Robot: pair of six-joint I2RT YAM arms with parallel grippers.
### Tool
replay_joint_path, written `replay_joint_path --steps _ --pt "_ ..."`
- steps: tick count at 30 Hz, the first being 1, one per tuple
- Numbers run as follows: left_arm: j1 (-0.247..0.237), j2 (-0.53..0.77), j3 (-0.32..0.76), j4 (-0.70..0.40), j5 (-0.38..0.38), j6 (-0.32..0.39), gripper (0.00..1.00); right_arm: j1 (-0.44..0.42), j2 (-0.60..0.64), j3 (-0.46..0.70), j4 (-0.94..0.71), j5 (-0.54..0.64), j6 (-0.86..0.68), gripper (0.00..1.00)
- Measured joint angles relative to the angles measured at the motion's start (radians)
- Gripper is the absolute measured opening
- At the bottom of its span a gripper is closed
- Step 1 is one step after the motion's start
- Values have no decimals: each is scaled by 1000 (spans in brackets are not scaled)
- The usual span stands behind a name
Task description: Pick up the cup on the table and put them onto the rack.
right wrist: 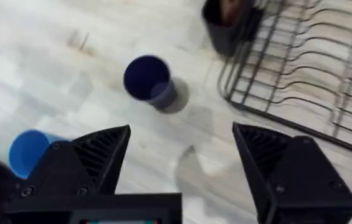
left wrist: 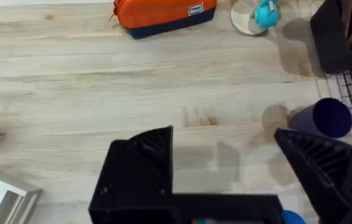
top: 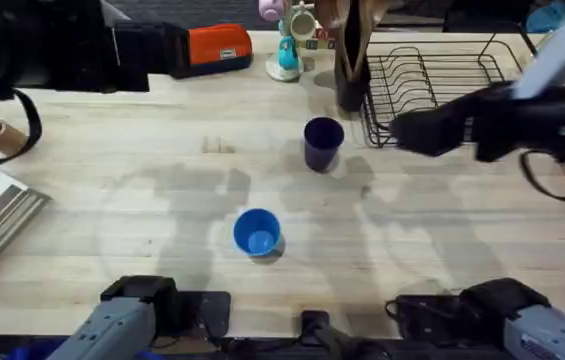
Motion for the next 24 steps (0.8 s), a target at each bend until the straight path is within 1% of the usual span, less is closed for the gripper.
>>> replay_joint_path --steps 3,8,12,16,24 --pt "0 0 0 1 0 0 993 84 52 0 4 40 3 993" --pt "0 0 0 1 0 0 993 231 138 0 48 155 45 993" --pt "0 0 0 1 0 0 993 310 187 0 109 222 104 993" --pt "0 0 0 1 0 0 993 352 225 0 157 251 172 993" --pt "0 0 0 1 0 0 993 357 264 0 185 267 324 993"
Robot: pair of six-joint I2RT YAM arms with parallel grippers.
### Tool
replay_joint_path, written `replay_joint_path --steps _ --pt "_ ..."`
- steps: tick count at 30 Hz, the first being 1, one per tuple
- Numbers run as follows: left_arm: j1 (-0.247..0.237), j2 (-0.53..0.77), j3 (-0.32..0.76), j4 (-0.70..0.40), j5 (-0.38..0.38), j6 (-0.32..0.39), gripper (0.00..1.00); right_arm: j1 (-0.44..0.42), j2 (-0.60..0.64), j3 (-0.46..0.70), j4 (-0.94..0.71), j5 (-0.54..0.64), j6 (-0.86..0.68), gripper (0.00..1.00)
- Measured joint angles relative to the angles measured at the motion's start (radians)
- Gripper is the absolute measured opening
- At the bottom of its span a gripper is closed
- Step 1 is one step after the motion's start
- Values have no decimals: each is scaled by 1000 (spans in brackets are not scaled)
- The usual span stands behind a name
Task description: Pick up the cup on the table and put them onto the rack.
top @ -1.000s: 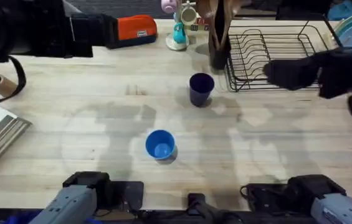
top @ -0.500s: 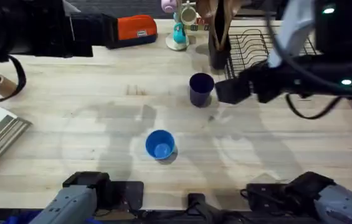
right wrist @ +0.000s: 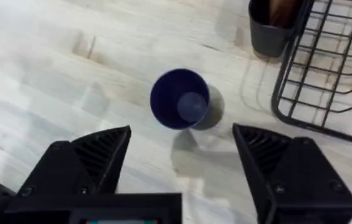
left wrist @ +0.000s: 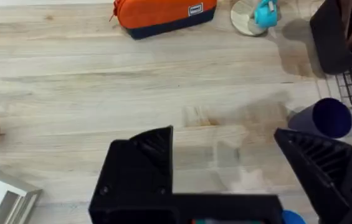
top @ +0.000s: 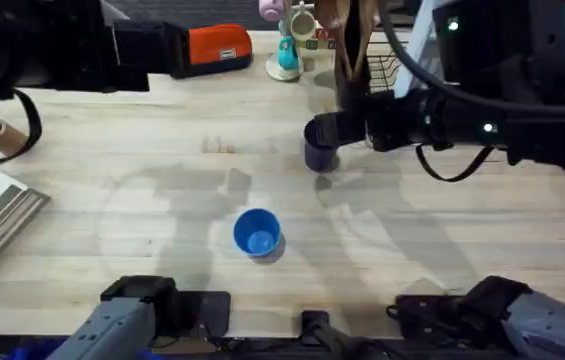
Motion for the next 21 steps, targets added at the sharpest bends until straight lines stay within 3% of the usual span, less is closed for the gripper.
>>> replay_joint_path --steps 11,21 --pt "0 0 0 0 0 0 993 0 12 0 -12 4 259 993" --pt "0 0 0 0 0 0 993 0 142 0 -31 53 475 993"
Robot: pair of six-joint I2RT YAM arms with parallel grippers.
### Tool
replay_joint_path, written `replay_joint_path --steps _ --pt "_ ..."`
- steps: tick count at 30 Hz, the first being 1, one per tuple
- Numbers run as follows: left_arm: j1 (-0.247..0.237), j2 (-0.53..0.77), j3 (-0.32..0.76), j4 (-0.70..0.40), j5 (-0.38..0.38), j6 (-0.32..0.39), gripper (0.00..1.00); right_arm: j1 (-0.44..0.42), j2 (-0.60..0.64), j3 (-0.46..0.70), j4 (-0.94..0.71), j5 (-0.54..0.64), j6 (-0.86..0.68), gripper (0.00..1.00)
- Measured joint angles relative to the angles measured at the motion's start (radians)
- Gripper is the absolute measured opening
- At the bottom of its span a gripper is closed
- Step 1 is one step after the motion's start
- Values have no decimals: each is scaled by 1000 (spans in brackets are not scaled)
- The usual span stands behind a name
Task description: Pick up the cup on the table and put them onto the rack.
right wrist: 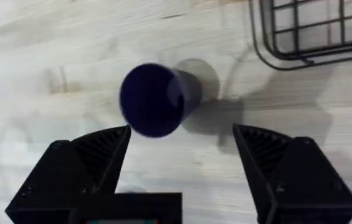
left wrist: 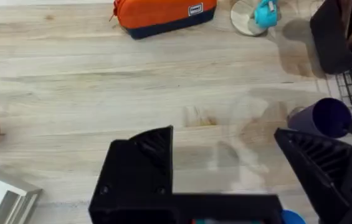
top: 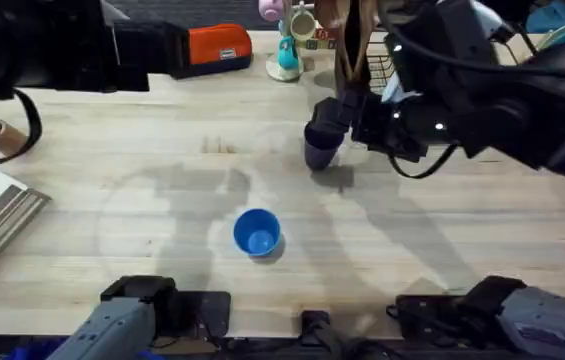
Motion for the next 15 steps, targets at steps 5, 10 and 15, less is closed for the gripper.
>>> replay_joint_path --steps 5,10,15 --pt "0 0 0 0 0 0 993 0 21 0 1 83 69 993" --pt "0 0 0 0 0 0 993 0 22 0 1 145 99 993" --pt "0 0 0 0 0 0 993 0 53 2 2 163 111 993"
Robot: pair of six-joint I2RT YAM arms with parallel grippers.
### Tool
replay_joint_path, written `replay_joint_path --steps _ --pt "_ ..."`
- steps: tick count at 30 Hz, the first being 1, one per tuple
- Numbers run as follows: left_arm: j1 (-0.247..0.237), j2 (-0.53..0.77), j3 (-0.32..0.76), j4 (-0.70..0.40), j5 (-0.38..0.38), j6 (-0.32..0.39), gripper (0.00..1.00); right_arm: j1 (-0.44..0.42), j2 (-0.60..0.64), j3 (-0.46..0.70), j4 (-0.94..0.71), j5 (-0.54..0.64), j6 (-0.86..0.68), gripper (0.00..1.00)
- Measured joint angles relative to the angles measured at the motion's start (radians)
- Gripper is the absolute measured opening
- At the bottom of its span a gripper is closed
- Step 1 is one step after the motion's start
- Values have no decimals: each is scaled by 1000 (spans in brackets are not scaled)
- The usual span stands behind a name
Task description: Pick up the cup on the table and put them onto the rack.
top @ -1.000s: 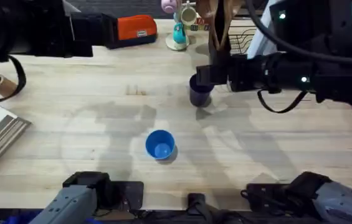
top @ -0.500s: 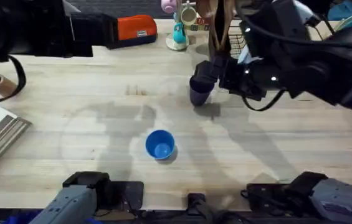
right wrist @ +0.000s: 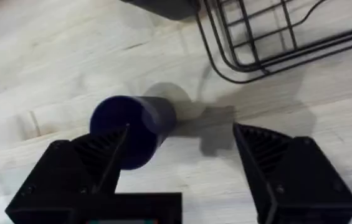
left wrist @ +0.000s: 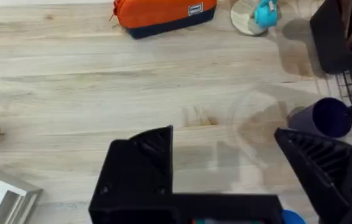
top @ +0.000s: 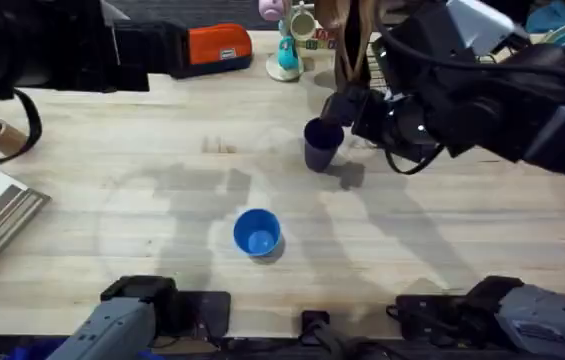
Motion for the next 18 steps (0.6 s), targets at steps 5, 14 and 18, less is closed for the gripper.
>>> replay_joint_path --steps 5,14,18 --pt "0 0 0 0 0 0 993 3 38 0 -1 -3 18 993" --pt "0 0 0 0 -1 0 993 6 99 1 0 -3 30 978" --pt "0 0 0 0 -1 0 993 6 132 1 -1 -3 30 910"
